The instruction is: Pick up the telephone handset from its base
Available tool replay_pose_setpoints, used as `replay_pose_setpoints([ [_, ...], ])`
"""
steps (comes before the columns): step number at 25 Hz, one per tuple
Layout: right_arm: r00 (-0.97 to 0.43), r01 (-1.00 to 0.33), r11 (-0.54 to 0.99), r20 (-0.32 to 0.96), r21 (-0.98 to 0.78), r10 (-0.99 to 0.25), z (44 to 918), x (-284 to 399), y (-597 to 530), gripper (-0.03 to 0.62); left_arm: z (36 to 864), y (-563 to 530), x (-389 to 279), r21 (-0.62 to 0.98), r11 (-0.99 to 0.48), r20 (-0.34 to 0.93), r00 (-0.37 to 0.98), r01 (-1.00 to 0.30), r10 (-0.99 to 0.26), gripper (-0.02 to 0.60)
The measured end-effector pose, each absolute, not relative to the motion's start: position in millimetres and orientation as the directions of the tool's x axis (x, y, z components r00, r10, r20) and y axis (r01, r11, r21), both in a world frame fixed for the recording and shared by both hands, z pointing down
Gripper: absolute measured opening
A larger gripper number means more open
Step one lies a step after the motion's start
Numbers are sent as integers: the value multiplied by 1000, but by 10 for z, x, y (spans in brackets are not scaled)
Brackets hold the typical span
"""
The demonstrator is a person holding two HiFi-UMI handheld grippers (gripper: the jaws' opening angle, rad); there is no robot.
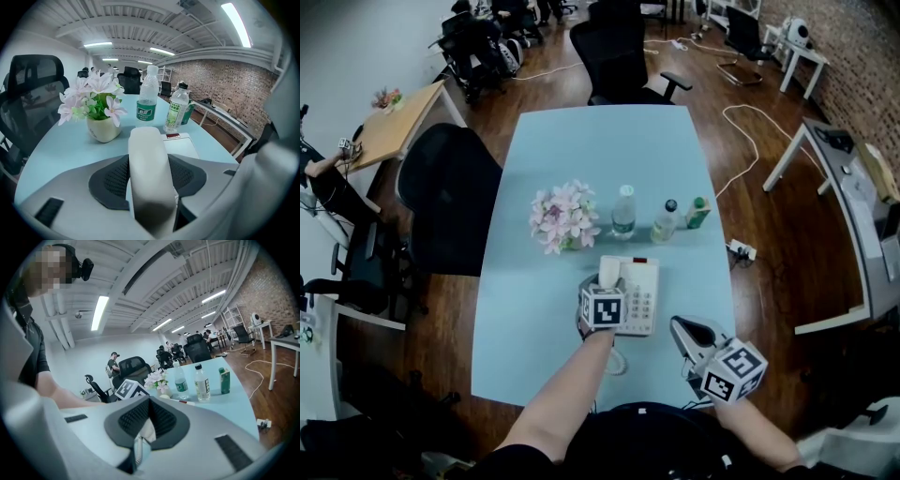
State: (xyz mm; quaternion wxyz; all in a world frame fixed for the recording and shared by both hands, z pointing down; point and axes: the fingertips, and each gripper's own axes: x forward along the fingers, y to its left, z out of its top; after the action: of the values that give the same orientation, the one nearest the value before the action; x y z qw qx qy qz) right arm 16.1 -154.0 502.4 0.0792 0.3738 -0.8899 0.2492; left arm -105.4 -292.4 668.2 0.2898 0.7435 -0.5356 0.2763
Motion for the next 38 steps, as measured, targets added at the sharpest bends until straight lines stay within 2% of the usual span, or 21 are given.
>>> replay_pose_setpoints([
  [9,-738,-674,638,293,-374,-608,4884,191,-1372,14,6346,-2734,-1129,131,-223,695,250,-966,-675,236],
  [25,-807,-590,732,200,-340,-556,4548,598,-861,14,4747,-1643,-886,148,-289,419,324,-946,-848,236],
  [38,-881,-473,804,190,-360,-433,4659,779,-281,14,4501,-356,-622,201,-219,353,279,-955,-893,235],
])
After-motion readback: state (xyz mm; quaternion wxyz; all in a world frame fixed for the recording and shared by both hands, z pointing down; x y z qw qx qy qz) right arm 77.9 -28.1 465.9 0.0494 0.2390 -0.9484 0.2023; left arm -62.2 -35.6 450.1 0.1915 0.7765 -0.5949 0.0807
